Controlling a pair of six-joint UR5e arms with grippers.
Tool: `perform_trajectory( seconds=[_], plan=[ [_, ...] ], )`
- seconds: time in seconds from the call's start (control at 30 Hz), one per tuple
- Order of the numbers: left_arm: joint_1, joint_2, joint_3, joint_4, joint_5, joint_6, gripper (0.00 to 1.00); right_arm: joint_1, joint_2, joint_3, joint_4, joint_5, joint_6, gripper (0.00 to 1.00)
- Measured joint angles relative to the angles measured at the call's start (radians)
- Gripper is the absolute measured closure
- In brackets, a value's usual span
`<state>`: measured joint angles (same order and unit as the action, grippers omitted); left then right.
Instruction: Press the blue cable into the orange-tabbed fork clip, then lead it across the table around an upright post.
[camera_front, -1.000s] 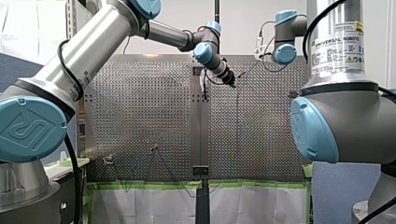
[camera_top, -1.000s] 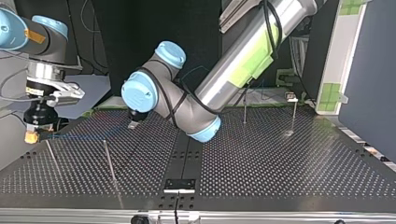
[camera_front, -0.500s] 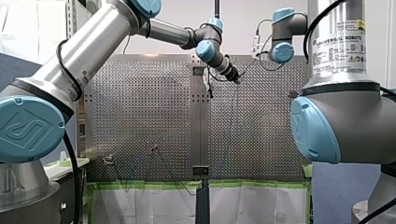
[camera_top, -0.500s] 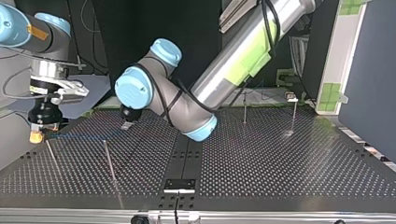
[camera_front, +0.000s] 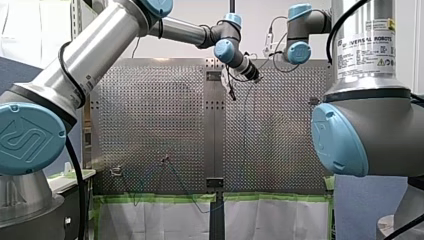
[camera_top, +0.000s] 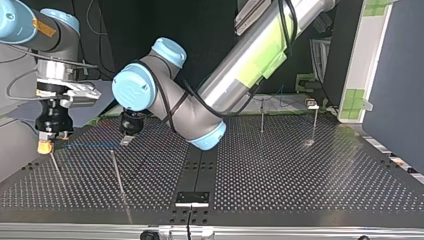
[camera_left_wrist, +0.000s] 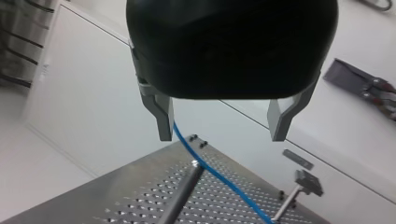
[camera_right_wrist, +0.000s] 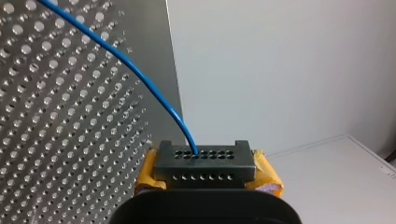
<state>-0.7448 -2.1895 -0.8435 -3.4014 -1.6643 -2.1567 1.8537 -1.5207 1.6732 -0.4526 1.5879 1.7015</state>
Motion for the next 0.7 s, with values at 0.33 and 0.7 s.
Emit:
perform_trajectory(
  seconds=[0.33,0.7],
  plan=[
    [-0.012,0.0,0.0,0.092,-0.082,-0.036,0.0,0.025,-0.008,0.0,-0.003,-0.001,0.001,1.0],
    [-0.021,0.0,0.0,0.184,-0.108,-0.03,0.0,0.042,-0.008,0.0,-0.003,-0.016,0.001,1.0]
  ],
)
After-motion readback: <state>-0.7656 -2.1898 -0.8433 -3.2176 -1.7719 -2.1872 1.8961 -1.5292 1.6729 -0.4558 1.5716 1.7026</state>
